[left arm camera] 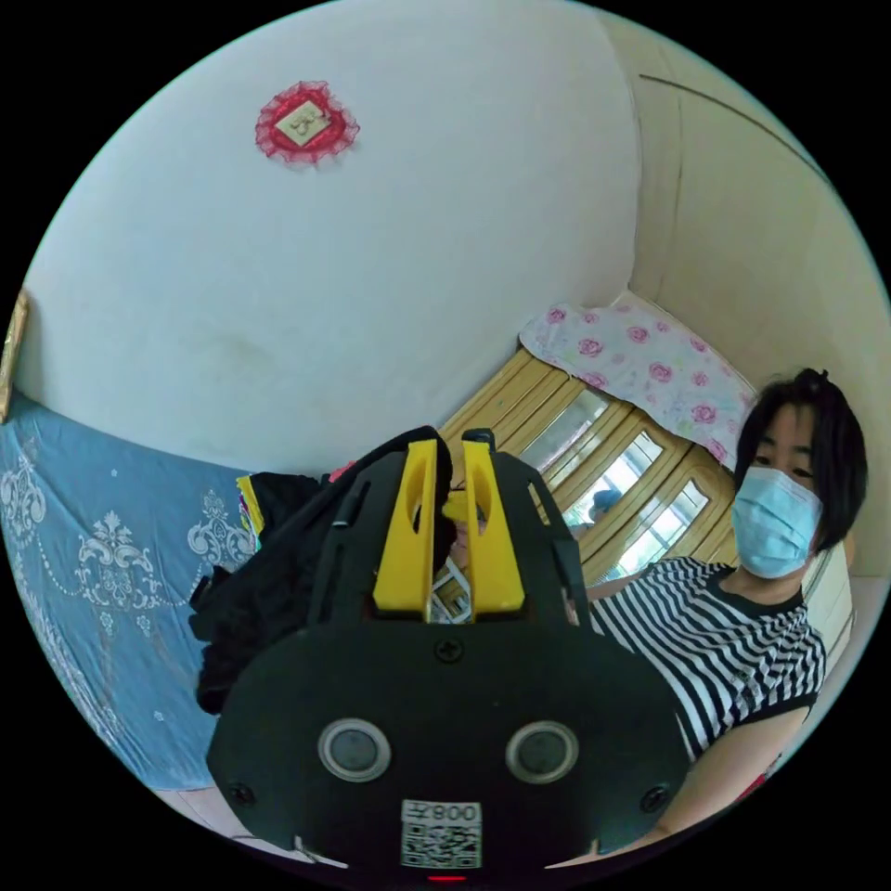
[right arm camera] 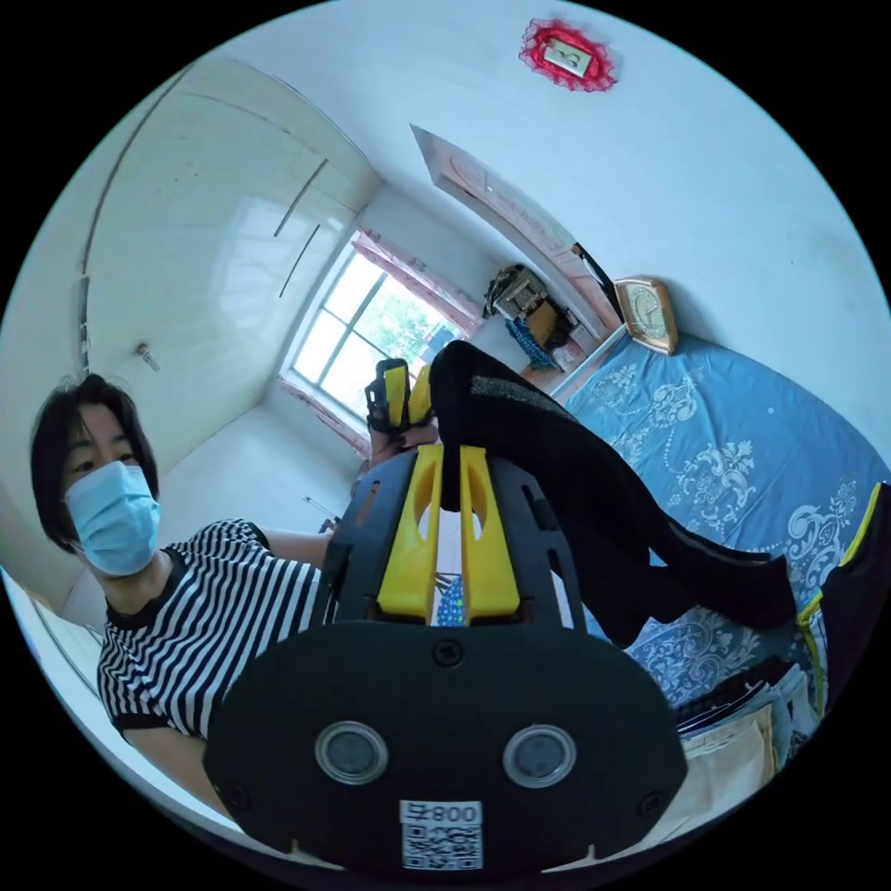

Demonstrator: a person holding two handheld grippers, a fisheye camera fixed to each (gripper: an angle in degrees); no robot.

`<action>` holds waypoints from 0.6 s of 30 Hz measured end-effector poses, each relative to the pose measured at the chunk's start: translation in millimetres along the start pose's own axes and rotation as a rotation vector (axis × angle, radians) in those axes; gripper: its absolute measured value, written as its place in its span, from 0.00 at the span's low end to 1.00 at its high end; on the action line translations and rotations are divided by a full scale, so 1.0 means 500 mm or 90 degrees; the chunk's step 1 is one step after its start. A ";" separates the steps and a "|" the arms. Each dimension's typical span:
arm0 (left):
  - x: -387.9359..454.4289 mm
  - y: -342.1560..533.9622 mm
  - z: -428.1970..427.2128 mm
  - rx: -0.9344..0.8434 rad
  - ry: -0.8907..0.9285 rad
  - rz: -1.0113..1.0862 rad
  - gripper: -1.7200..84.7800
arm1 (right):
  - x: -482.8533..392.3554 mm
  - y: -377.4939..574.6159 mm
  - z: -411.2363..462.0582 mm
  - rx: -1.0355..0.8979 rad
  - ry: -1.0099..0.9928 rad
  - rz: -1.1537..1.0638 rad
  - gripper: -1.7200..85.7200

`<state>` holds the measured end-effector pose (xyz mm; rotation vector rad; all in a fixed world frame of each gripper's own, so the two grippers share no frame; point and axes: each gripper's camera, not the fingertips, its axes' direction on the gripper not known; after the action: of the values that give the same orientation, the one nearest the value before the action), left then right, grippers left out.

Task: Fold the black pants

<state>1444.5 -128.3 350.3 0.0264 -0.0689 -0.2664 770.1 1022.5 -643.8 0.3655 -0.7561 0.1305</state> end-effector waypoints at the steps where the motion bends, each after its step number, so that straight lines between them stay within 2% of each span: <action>1: 0.008 0.010 -0.031 0.022 -0.009 0.009 0.10 | 0.001 -0.001 -0.010 0.012 -0.005 0.005 0.05; 3: 0.021 0.032 -0.076 0.040 -0.053 0.020 0.12 | 0.000 -0.003 -0.024 0.029 -0.014 0.007 0.05; 5: 0.038 0.077 -0.108 0.003 -0.185 0.040 0.15 | -0.002 -0.007 -0.035 0.045 -0.025 0.007 0.05; 6: 0.039 0.092 -0.108 -0.012 -0.212 0.040 0.15 | -0.005 -0.011 -0.041 0.056 -0.032 0.005 0.05; 11: 0.010 0.247 -0.017 -0.227 -0.311 -0.002 0.19 | -0.020 -0.029 -0.050 0.081 -0.038 -0.004 0.05; 13: -0.002 0.274 0.016 -0.263 -0.359 0.000 0.19 | -0.029 -0.038 -0.045 0.084 -0.046 -0.008 0.05; 18: -0.045 0.263 0.018 -0.185 -0.357 -0.038 0.16 | -0.047 -0.050 -0.042 0.089 -0.044 -0.009 0.05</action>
<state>1456.5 4.3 362.3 -0.3367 -0.5865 -0.3356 772.8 1007.5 -680.7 0.5108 -0.8141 0.1585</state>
